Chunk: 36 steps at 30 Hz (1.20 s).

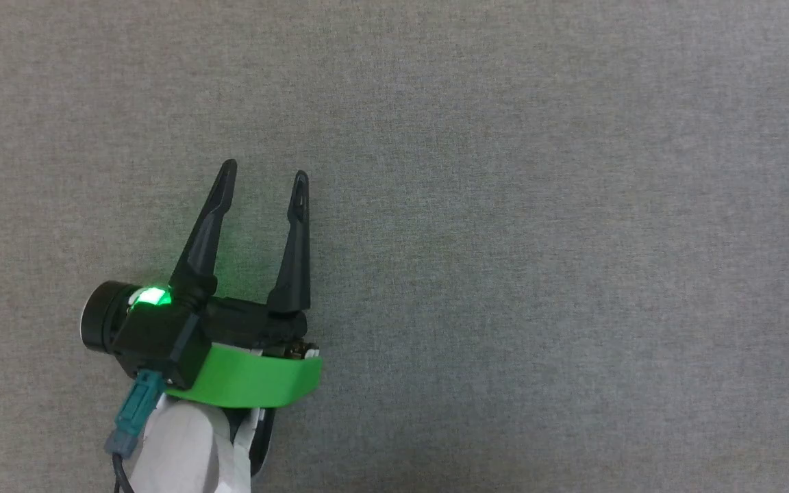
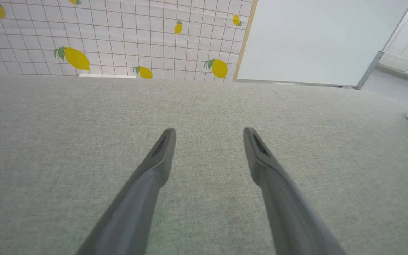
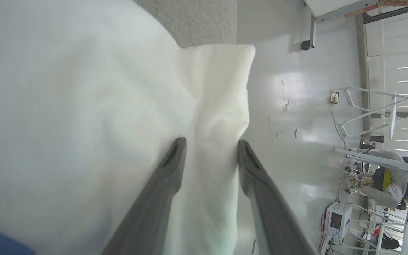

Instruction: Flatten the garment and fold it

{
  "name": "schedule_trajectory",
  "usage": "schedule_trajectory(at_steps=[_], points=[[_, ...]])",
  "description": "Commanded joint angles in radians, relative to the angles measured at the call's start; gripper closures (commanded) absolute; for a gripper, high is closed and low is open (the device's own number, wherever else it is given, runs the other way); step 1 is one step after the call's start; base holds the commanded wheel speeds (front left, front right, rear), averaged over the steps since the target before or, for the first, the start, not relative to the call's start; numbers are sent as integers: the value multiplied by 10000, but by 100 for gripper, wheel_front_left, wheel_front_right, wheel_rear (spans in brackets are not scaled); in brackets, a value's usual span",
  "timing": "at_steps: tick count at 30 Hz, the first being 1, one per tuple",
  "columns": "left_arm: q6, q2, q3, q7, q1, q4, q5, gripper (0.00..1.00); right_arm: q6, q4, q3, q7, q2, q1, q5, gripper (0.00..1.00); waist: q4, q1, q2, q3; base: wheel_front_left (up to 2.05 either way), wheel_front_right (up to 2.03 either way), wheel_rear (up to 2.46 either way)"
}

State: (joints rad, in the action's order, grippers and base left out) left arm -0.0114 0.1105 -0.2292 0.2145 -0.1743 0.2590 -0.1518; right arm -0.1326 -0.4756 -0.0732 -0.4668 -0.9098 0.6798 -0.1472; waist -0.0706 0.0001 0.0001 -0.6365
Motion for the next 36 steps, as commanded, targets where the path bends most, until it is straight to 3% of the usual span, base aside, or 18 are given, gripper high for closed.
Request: schedule_trajectory(at_steps=[1,9,17,24,32,36], points=[[-85,61,72,93,-142,-10,3,0,19,-194,-33,118,62,208,77,0,39,-1,-1,307,0,0,0],[-331,21,220,288,347,-431,-82,0,19,-1135,-194,699,255,147,115,0,101,-1,-1,1791,0,0,0],[-401,-19,240,349,1239,-1009,-404,0,19,-670,385,1701,1529,-748,-450,0,272,-1,-1,3845,0,0,0],[-553,-8,334,184,2122,-1090,-734,0,19,1385,1533,1914,3034,-2525,-538,0,468,-1,-1,5057,0,0,0],[-746,30,425,89,2873,-1048,-920,0,19,5080,2673,1601,5582,-5054,48,0,619,-1,-1,5733,0,0,0],[-799,75,438,91,3121,-1088,-949,0,19,6384,2983,1985,6760,-6135,378,0,697,-1,-1,5870,0,0,0]])
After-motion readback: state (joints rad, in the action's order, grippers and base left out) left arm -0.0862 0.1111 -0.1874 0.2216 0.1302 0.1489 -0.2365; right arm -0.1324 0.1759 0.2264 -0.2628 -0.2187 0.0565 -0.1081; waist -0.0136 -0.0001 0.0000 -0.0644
